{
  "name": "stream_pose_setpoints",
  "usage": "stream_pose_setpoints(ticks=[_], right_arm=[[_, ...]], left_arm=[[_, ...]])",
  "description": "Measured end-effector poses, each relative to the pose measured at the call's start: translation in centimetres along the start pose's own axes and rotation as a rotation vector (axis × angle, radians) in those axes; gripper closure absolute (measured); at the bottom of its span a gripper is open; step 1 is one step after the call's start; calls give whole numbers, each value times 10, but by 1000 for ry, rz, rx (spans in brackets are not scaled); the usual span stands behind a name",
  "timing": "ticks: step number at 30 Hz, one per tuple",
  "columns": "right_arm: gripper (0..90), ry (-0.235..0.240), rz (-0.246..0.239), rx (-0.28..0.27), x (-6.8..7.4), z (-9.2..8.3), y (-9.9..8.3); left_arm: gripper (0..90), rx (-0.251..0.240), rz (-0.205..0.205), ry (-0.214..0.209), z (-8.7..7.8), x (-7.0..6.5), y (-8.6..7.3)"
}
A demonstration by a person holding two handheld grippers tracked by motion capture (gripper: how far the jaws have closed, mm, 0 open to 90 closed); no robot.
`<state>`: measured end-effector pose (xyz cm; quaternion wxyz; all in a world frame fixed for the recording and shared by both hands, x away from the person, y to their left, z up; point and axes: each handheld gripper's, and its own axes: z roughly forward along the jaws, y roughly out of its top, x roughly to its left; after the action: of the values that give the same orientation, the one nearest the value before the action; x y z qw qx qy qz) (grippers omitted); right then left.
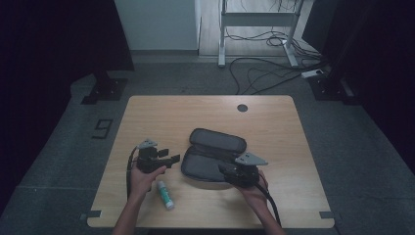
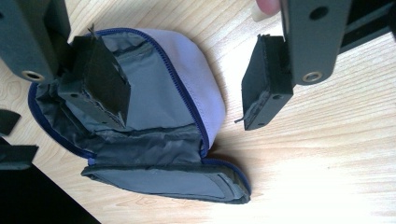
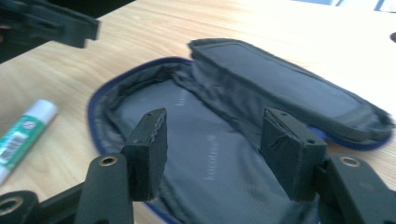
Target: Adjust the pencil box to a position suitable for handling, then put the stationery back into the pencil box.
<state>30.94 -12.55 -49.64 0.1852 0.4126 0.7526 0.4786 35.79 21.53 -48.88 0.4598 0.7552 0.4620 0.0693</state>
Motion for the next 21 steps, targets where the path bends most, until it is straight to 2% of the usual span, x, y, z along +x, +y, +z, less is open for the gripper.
stream_pose_setpoints(ticks=[21], right_arm=[[416, 119, -87, 3, 50, 13, 6]], left_arm=[[337, -3, -24, 16, -5, 12, -2]])
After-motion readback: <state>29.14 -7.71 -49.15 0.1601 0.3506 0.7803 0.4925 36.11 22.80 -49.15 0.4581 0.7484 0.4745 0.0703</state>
